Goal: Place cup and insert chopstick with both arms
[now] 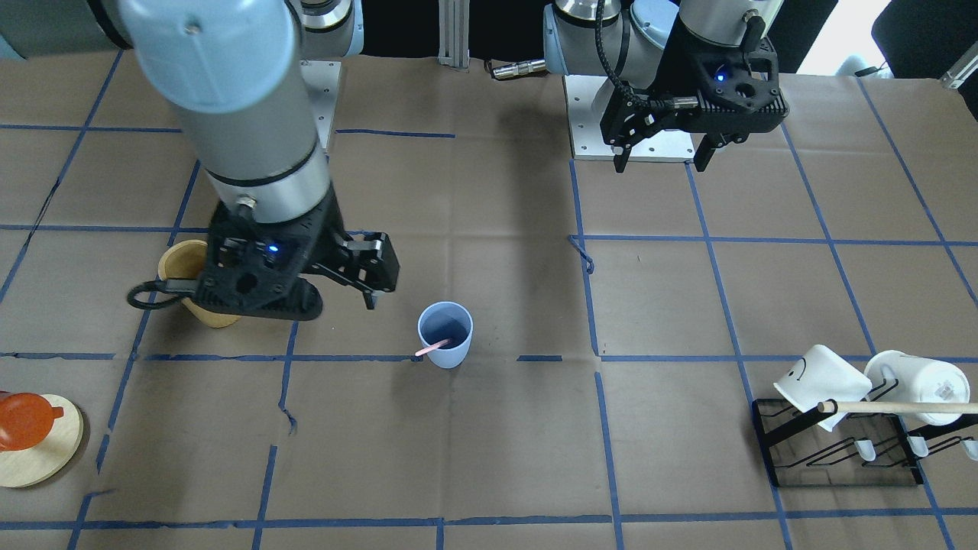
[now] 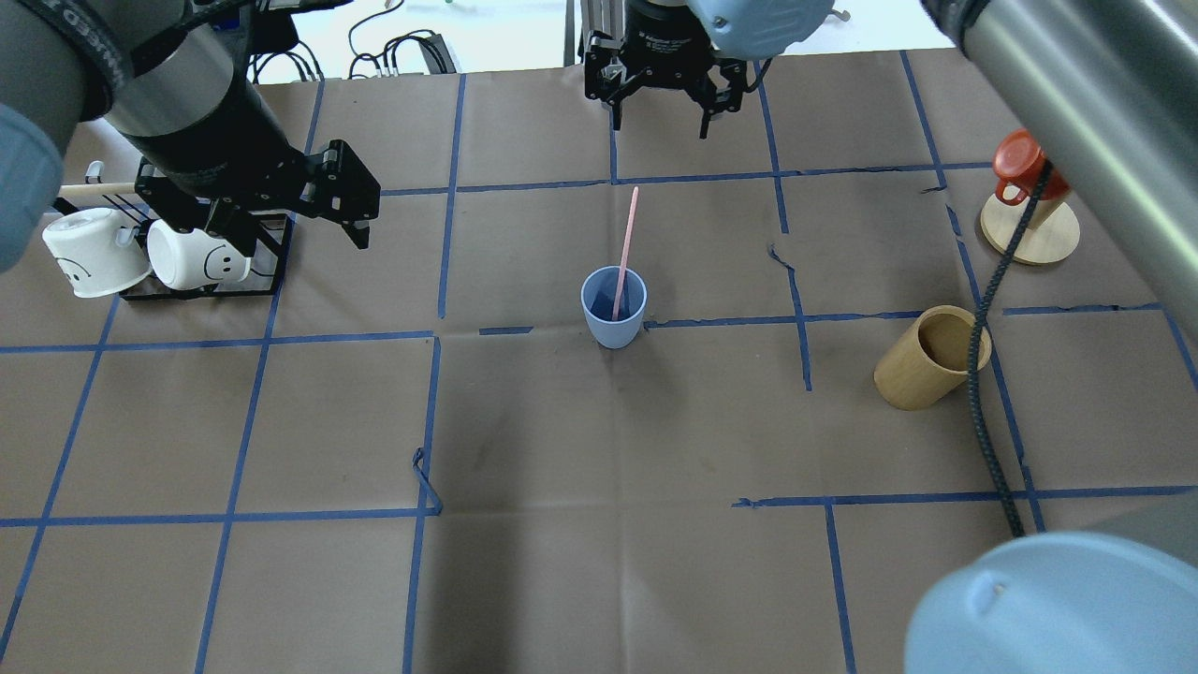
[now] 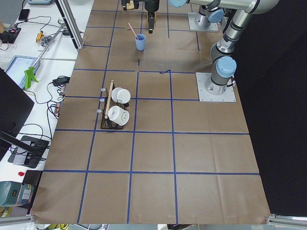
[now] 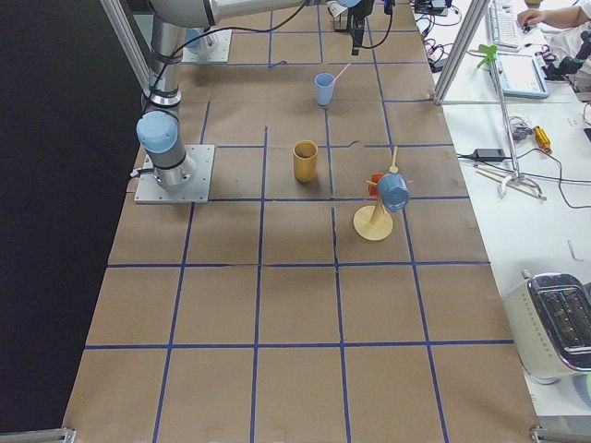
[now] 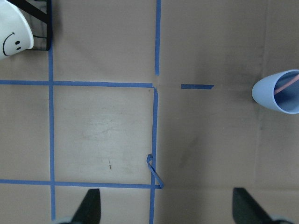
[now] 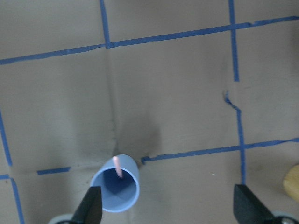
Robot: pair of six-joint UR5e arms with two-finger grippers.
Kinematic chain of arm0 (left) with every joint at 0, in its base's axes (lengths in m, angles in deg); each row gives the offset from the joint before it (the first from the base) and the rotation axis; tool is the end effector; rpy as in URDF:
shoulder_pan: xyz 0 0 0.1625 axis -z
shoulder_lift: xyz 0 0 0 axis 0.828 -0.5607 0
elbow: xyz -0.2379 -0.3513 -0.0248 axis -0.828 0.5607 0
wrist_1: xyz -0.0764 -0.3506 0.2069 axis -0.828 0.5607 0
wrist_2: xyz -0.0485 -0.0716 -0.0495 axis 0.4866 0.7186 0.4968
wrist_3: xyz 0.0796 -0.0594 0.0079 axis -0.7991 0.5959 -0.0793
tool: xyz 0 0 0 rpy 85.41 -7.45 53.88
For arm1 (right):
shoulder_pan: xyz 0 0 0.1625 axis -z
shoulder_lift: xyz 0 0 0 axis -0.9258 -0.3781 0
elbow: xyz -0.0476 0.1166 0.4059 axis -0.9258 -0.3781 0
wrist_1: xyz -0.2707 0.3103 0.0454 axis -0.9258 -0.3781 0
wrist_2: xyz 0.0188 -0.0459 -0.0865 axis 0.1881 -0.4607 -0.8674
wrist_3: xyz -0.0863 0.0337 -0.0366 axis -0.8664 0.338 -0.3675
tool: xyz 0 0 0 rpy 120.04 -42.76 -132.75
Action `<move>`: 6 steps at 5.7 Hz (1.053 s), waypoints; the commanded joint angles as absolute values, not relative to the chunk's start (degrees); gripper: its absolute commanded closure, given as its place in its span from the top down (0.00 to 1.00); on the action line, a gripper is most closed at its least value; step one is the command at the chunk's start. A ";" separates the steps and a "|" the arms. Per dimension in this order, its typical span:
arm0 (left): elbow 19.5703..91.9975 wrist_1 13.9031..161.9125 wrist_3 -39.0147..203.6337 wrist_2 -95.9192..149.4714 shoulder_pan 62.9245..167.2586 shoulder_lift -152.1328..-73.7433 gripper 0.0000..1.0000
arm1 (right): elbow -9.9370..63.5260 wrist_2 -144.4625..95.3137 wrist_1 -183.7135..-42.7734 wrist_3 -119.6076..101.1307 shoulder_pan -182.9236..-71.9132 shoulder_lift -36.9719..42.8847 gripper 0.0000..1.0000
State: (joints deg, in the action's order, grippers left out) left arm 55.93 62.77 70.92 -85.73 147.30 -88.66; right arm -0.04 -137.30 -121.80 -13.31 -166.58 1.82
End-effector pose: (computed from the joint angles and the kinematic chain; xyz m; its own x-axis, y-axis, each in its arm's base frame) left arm -0.1429 -0.4571 0.5152 -0.9993 -0.0344 -0.0145 -0.0338 0.9985 -0.0432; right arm 0.2285 -0.6018 0.4982 -0.9980 0.0633 -0.0058 0.0633 0.9980 -0.0020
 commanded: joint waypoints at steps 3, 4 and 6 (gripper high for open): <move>56.04 62.77 70.92 -85.72 147.48 -88.60 0.99 | 18.06 -136.72 -122.07 -24.25 -156.65 -13.01 1.00; 56.04 62.77 70.92 -85.72 147.48 -88.60 0.99 | 17.83 -136.72 -122.62 -23.98 -156.91 -13.10 1.00; 56.13 62.77 70.92 -85.72 147.56 -88.60 0.99 | 17.47 -137.24 -122.19 -22.23 -157.52 -13.37 1.00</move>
